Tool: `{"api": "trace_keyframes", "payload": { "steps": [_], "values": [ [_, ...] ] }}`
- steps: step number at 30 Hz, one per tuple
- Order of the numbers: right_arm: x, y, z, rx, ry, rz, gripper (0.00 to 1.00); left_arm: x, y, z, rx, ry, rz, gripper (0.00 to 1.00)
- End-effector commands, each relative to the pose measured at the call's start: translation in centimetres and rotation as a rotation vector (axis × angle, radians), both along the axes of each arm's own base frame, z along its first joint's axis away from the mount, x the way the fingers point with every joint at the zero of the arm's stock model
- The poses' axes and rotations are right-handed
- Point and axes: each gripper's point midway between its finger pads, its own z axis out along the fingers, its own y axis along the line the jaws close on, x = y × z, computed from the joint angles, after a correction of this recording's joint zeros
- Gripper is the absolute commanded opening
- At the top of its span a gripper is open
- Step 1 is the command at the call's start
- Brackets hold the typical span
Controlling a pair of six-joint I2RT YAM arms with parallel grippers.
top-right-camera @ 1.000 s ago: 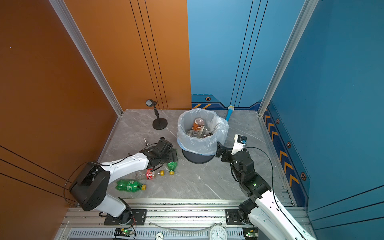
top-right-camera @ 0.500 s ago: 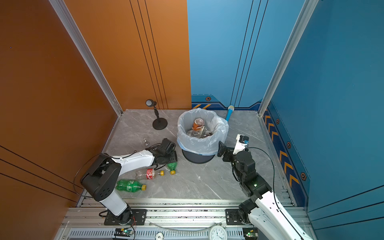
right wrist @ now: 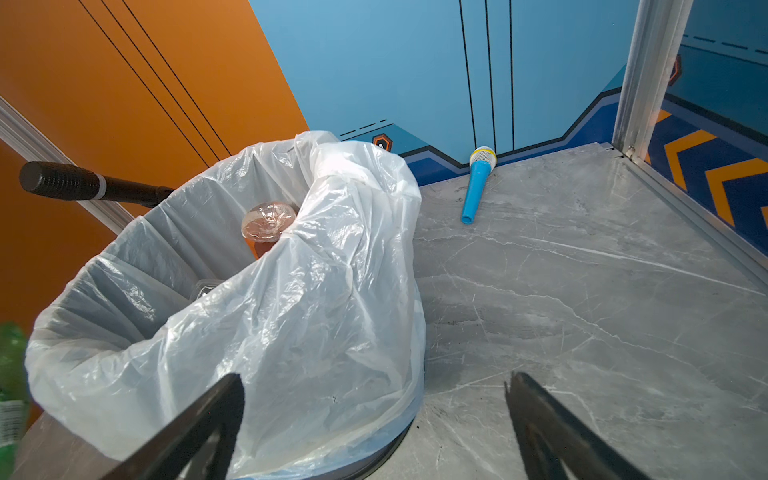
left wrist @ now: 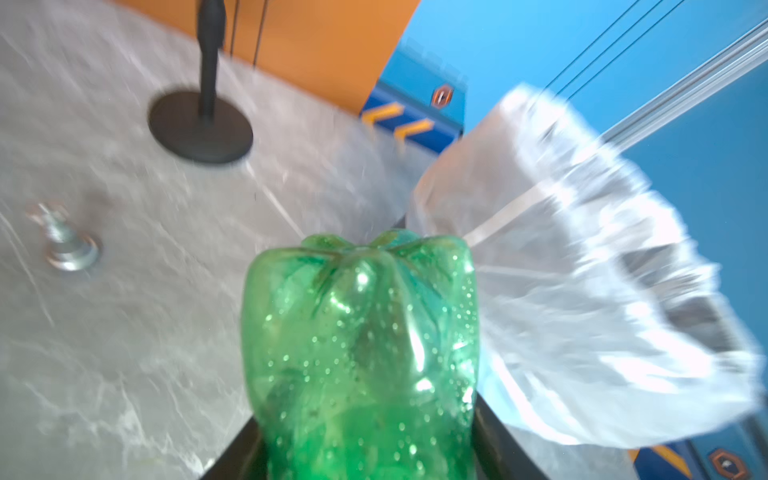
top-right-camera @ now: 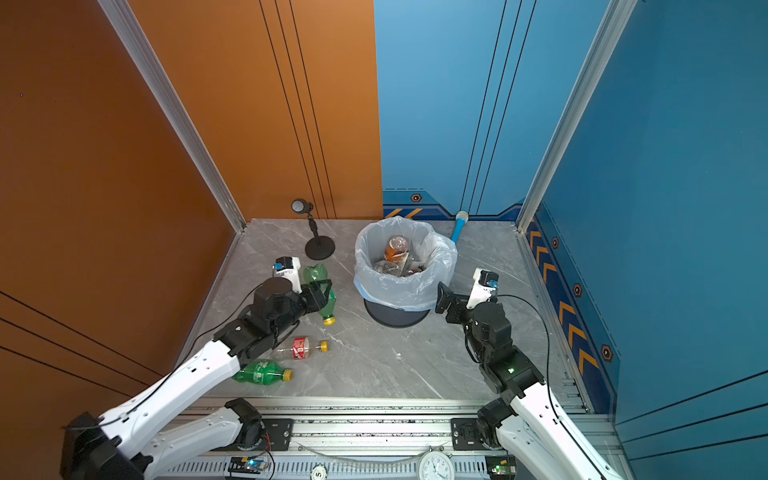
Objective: Put the plastic bottles in the bin
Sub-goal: 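Grasp the crumpled green bottle beside the bin with the left gripper, then carry the green bottle over the bin and open the left gripper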
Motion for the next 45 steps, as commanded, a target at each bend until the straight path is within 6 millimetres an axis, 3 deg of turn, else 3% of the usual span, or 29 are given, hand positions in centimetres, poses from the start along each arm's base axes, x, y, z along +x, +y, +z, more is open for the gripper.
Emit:
{"api": "trace_keyframes", "payload": {
  "steps": [1,7,12,15,20,26,31,33,34,35,40,43,45],
  "values": [
    [0.3,0.4,0.0,0.028,-0.001,0.012,1.0,-0.1,1.4,0.2,0.074,-0.022,0.026,0.53],
    [0.3,0.5,0.1,0.038,-0.002,0.018,1.0,1.3,-0.6,6.7,0.06,-0.16,-0.05,0.52],
    [-0.1,0.2,0.1,0.041,-0.005,0.01,1.0,3.5,-5.4,12.8,0.055,-0.274,-0.18,0.52],
    [-0.3,-0.1,0.2,0.042,-0.009,0.004,1.0,4.8,-8.8,15.2,0.069,-0.324,-0.259,0.52],
    [-0.7,-0.2,0.4,0.047,-0.013,0.007,1.0,7.7,-13.7,16.1,0.126,-0.354,-0.351,0.53],
    [-0.8,-0.4,0.4,0.048,-0.015,0.001,1.0,11.0,-17.3,15.0,0.157,-0.322,-0.402,0.53],
    [-1.0,-0.6,0.4,0.041,-0.013,-0.003,1.0,12.4,-17.8,14.0,0.152,-0.286,-0.382,0.58],
    [-1.0,-0.6,0.4,0.039,-0.012,-0.003,1.0,12.6,-17.6,13.8,0.153,-0.274,-0.372,0.79],
    [-1.0,-0.6,0.4,0.039,-0.013,-0.002,1.0,12.7,-17.3,13.7,0.156,-0.267,-0.362,0.94],
    [-1.0,-0.6,0.4,0.038,-0.012,-0.002,1.0,12.7,-17.1,13.9,0.158,-0.266,-0.354,0.98],
    [-0.9,-0.6,0.6,0.031,-0.016,0.0,1.0,11.3,-15.3,15.7,0.148,-0.297,-0.322,0.97],
    [-0.8,-0.5,0.7,0.029,-0.017,0.006,1.0,9.7,-13.3,17.3,0.135,-0.337,-0.281,0.98],
    [-0.7,-0.4,0.6,0.03,-0.013,0.011,1.0,8.5,-11.6,17.0,0.138,-0.344,-0.242,0.98]
  ]
}}
